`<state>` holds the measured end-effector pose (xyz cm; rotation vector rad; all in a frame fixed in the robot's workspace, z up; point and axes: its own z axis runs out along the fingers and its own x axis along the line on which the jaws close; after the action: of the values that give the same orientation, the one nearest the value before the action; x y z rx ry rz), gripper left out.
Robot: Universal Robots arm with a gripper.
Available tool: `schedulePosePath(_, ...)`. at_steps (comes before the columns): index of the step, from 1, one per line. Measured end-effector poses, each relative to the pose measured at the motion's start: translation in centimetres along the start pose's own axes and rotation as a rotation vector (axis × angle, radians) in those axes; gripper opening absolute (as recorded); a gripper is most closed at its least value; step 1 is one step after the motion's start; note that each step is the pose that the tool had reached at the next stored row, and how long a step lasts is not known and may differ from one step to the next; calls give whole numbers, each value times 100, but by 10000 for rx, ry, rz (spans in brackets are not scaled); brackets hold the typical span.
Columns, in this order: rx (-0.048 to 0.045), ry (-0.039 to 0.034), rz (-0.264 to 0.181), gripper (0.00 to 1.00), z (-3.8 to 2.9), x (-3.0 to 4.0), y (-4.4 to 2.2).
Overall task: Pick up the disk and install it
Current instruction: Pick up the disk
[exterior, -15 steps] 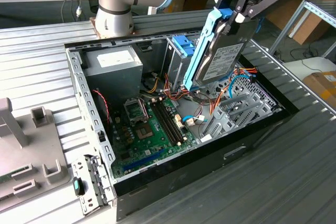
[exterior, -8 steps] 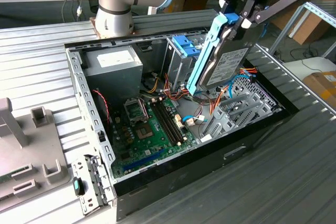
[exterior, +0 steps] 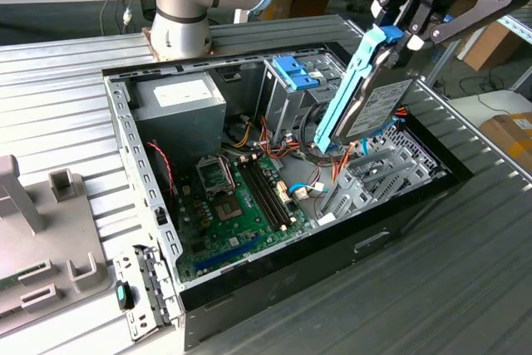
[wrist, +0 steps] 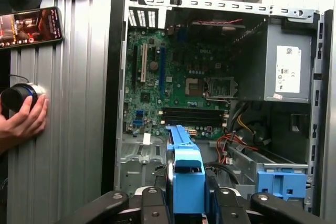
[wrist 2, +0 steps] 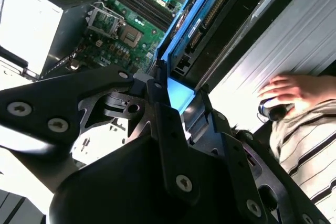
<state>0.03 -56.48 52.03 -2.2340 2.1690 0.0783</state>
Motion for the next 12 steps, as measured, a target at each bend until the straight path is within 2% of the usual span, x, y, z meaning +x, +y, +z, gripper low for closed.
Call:
schedulePosePath(2, 0, 0, 0, 36, -2, 51, -1)
schedulePosePath(4, 0, 1, 0, 36, -9, 189, 3)
schedulePosePath(5, -1, 3, 1, 36, -10, 214, 5)
schedulePosePath(7, 0, 1, 1, 36, -8, 221, 1)
schedulePosePath(9, -1, 2, 0, 36, -7, 222, -33)
schedulePosePath(12, 0, 1, 0, 36, -3, 226, -132)
